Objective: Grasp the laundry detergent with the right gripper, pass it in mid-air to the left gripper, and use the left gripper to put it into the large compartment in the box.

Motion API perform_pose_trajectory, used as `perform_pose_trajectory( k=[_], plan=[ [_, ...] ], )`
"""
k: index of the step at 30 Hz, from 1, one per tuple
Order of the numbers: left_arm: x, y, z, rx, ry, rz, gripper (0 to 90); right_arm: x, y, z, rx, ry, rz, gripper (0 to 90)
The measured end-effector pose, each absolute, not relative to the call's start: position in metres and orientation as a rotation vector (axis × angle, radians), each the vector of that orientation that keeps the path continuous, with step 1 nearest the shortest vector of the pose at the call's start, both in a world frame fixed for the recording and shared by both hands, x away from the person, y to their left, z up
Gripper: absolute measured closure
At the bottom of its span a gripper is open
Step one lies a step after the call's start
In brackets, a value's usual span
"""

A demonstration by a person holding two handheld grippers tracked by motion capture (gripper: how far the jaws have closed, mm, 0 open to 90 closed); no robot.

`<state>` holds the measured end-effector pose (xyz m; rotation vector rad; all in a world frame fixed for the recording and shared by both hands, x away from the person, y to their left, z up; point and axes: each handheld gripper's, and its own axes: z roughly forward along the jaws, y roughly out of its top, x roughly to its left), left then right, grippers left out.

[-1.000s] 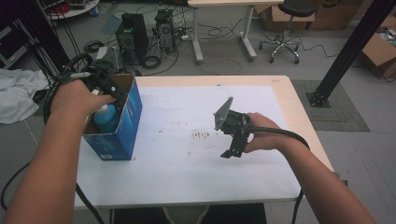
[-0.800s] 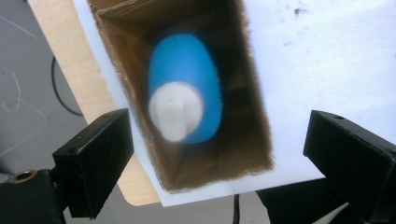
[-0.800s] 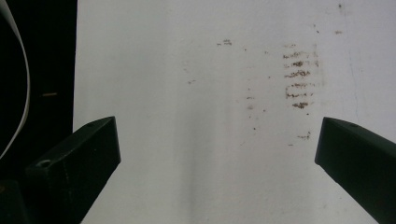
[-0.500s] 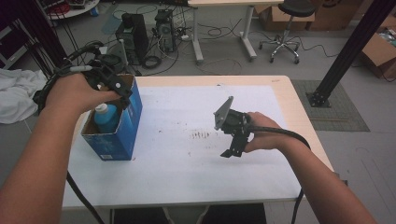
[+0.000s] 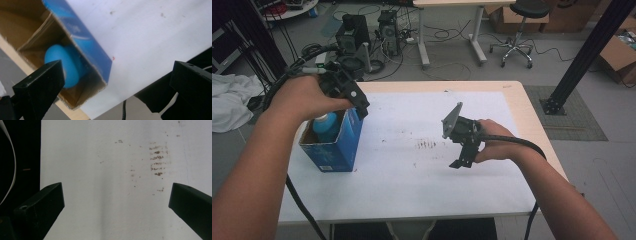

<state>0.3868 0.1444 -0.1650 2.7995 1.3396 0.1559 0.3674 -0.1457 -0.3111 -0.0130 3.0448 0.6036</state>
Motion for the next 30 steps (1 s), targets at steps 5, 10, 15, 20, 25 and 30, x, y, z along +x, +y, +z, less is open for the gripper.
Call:
perform_pose_trajectory(
  k=[5,10,15,20,25,30],
  plan=[
    [0.378,0.127,-0.163,2.878,1.133,0.122,0.1,0.368,-0.148,-0.310,-0.005,3.048,0.594,0.0],
    [0.366,0.104,-0.164,2.946,0.903,0.103,0.1,0.369,-0.149,-0.308,0.004,3.055,0.565,0.0],
    [0.357,0.086,-0.168,2.998,0.686,0.092,0.1,0.370,-0.150,-0.303,0.009,3.054,0.538,0.0],
    [0.349,0.077,-0.177,3.061,0.505,0.083,0.1,0.369,-0.152,-0.301,0.022,3.055,0.519,0.0],
    [0.342,0.070,-0.185,3.097,0.357,0.078,0.1,0.368,-0.154,-0.300,0.034,3.055,0.507,0.0],
    [0.338,0.065,-0.194,3.096,0.228,0.058,0.1,0.368,-0.157,-0.300,0.044,3.049,0.502,0.0]
  ],
)
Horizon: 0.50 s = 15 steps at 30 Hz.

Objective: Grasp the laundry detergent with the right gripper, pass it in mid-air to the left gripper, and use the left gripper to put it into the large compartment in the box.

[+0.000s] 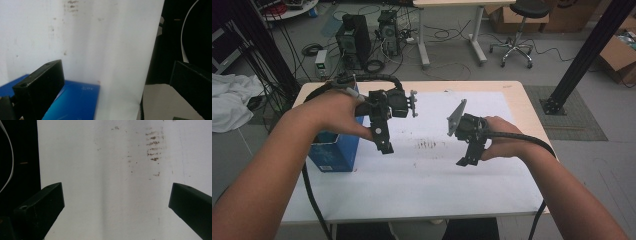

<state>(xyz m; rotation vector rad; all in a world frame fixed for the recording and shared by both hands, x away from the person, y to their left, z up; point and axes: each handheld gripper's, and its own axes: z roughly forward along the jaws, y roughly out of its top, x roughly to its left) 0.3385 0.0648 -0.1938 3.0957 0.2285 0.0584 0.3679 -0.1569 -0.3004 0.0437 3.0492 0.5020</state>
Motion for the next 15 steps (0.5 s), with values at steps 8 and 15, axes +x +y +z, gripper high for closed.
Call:
perform_pose_trajectory(
  k=[8,15],
  plan=[
    [0.3392,0.0589,-0.2026,3.095,0.148,0.031,0.1,0.3689,-0.1587,-0.2991,0.058,3.047,0.509,0.0],
    [0.3421,0.0584,-0.2027,3.084,0.153,0.044,0.1,0.3710,-0.1604,-0.2991,0.063,3.046,0.505,0.0]
  ],
)
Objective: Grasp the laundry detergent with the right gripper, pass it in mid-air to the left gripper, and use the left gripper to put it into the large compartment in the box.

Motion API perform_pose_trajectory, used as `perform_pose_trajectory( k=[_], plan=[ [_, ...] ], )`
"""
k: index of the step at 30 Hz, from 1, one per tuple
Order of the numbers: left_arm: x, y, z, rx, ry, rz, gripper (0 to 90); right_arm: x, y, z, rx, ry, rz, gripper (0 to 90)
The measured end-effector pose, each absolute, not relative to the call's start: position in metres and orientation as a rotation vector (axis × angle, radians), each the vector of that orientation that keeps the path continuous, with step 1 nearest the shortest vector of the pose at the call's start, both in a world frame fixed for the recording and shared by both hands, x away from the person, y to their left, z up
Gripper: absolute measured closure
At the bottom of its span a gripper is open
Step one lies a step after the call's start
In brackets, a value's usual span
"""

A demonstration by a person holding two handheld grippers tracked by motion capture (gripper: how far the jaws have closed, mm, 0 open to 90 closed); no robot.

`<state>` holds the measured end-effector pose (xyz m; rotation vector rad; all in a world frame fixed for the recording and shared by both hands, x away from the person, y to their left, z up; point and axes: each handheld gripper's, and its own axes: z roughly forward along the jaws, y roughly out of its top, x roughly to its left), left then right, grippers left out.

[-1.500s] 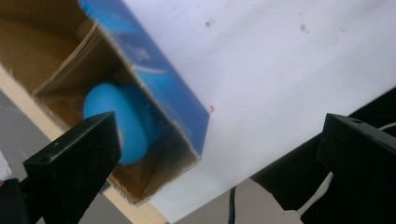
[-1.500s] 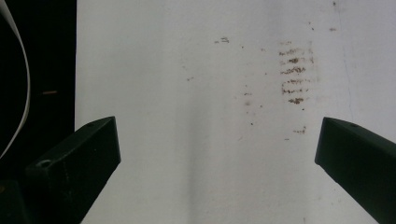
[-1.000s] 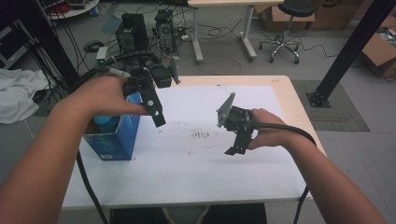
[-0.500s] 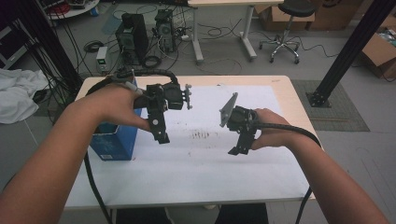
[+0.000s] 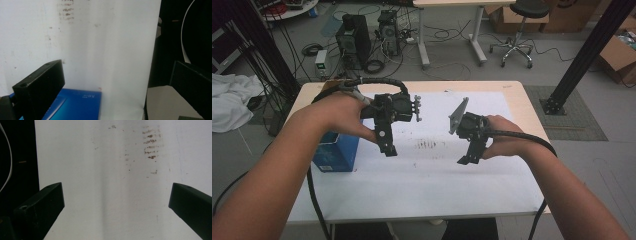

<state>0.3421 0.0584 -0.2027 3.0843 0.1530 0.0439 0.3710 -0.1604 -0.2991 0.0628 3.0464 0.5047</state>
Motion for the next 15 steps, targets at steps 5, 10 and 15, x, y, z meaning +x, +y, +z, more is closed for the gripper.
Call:
perform_pose_trajectory(
  k=[5,10,15],
  plan=[
    [0.3440,0.0559,-0.2049,3.088,0.142,0.040,0.1,0.3724,-0.1590,-0.3005,0.053,3.048,0.501,0.0],
    [0.3455,0.0543,-0.2067,3.092,0.130,0.043,0.1,0.3750,-0.1602,-0.3003,0.061,3.047,0.497,0.0],
    [0.3463,0.0557,-0.2071,3.096,0.134,0.045,0.1,0.3757,-0.1610,-0.2978,0.063,3.042,0.498,0.0]
  ],
)
